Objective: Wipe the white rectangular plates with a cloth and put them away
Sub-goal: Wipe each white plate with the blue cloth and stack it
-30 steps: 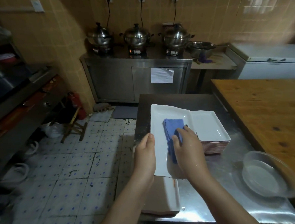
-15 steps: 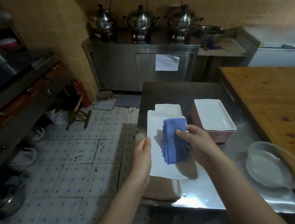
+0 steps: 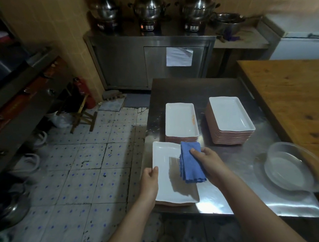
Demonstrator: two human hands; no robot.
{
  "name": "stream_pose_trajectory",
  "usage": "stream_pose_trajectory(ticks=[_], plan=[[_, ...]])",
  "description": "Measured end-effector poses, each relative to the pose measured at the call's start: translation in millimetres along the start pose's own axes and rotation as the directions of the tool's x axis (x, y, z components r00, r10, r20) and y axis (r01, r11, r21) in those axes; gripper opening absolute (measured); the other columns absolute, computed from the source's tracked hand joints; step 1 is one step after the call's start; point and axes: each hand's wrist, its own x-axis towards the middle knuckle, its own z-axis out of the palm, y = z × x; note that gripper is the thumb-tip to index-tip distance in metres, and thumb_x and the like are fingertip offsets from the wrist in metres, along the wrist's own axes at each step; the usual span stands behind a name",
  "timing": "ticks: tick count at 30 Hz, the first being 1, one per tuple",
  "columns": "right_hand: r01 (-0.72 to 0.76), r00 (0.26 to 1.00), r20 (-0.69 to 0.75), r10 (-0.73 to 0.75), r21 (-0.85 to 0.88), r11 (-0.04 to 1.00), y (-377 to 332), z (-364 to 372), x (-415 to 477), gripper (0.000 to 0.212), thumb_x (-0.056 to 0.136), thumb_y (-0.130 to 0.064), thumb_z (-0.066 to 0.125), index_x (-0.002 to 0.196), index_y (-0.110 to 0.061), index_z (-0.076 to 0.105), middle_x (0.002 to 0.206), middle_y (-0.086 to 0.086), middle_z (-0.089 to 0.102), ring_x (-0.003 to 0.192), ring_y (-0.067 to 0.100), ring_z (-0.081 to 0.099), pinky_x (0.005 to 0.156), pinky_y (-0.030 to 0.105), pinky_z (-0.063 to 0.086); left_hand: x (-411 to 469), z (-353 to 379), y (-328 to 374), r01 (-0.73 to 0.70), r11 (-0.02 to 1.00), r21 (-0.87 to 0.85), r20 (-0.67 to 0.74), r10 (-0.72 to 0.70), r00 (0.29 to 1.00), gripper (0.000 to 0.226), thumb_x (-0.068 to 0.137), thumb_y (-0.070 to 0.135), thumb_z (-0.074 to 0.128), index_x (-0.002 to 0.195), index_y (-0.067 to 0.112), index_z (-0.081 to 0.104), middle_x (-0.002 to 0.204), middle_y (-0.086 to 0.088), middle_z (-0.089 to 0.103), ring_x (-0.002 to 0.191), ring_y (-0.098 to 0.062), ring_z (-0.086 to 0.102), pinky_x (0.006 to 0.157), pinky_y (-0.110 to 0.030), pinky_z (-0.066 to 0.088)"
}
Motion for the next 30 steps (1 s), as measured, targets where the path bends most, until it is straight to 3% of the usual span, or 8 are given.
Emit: stream_pose_trajectory(ticks=[5,7,10,13,19,24,27,30], plan=[[-0.017,1.0,0.0,0.017,0.081,0.997,4,0,3,0.014,0.09,-0.019,0.063,0.091,-0.007,0.057,0.072,0.006,0.071,0.058,0.015,0.07,0.045,0.022,0.05,11,0,-15,-0.035,0.994,0.103,0.002,0.035,0.999,0.025,0.098,0.033,0.039,0.082,0.014,0.043,0.084,-0.012,0.055,0.076,-0.025,0.053,0.069,-0.033,0.041],[-0.025,1.0,0.004,0.025,0.077,0.997,6,2,4,0.014,0.09,-0.019,0.063,0.091,-0.006,0.057,0.075,0.008,0.071,0.06,0.016,0.069,0.046,0.023,0.051,11,1,-19,-0.1,0.962,0.255,-0.019,0.108,0.994,0.028,0.099,0.032,0.036,0.078,0.015,0.04,0.074,-0.005,0.051,0.065,-0.019,0.049,0.059,-0.028,0.036],[-0.032,0.999,0.002,0.032,0.064,0.997,10,6,6,0.012,0.09,-0.018,0.063,0.087,-0.007,0.058,0.072,0.006,0.07,0.059,0.014,0.068,0.046,0.022,0.05,11,-5,-20,-0.225,0.735,0.64,-0.05,0.331,0.942,0.028,0.1,0.035,0.032,0.079,0.017,0.039,0.065,0.003,0.047,0.055,-0.013,0.045,0.044,-0.025,0.025],[-0.043,0.999,0.027,0.042,0.017,0.999,14,9,9,0.014,0.091,-0.018,0.062,0.083,-0.007,0.06,0.068,0.004,0.071,0.06,0.015,0.069,0.048,0.023,0.051,18,-11,-16,-0.248,0.59,0.768,0.029,0.355,0.934,0.029,0.1,0.036,0.031,0.077,0.019,0.037,0.063,0.007,0.041,0.053,-0.007,0.038,0.043,-0.024,0.02],[-0.06,0.998,0.02,0.061,-0.061,0.996,20,13,16,0.024,0.09,-0.022,0.063,0.103,-0.002,0.059,0.09,0.015,0.069,0.076,0.023,0.068,0.051,0.024,0.05,37,-16,-14,-0.25,0.625,0.74,0.134,0.226,0.965,0.04,0.097,0.041,0.041,0.063,0.02,0.031,0.06,0.004,0.038,0.052,-0.01,0.035,0.046,-0.026,0.022],[-0.047,0.998,-0.031,0.045,-0.05,0.998,20,12,28,0.018,0.088,-0.022,0.065,0.096,-0.006,0.06,0.084,0.01,0.07,0.074,0.02,0.067,0.055,0.024,0.051,53,-19,-11,-0.192,0.701,0.687,0.148,0.124,0.981,0.039,0.092,0.043,0.049,0.064,0.02,0.034,0.062,0.004,0.04,0.054,-0.011,0.039,0.048,-0.026,0.025],[-0.036,0.998,-0.058,0.035,-0.018,0.999,16,8,37,0.019,0.087,-0.021,0.067,0.096,-0.005,0.061,0.083,0.01,0.071,0.073,0.021,0.068,0.058,0.027,0.051,66,-17,2,-0.184,0.745,0.641,0.113,0.146,0.983,0.038,0.089,0.045,0.052,0.066,0.019,0.036,0.064,0.003,0.045,0.059,-0.015,0.044,0.05,-0.026,0.029],[-0.023,0.996,-0.082,0.024,0.017,1.0,6,4,48,0.015,0.086,-0.022,0.068,0.088,-0.009,0.061,0.071,0.004,0.071,0.06,0.015,0.068,0.048,0.023,0.05,87,-8,25,-0.223,0.765,0.604,0.09,0.212,0.973,0.036,0.089,0.046,0.05,0.068,0.018,0.04,0.067,0.002,0.05,0.061,-0.015,0.047,0.052,-0.027,0.031]])
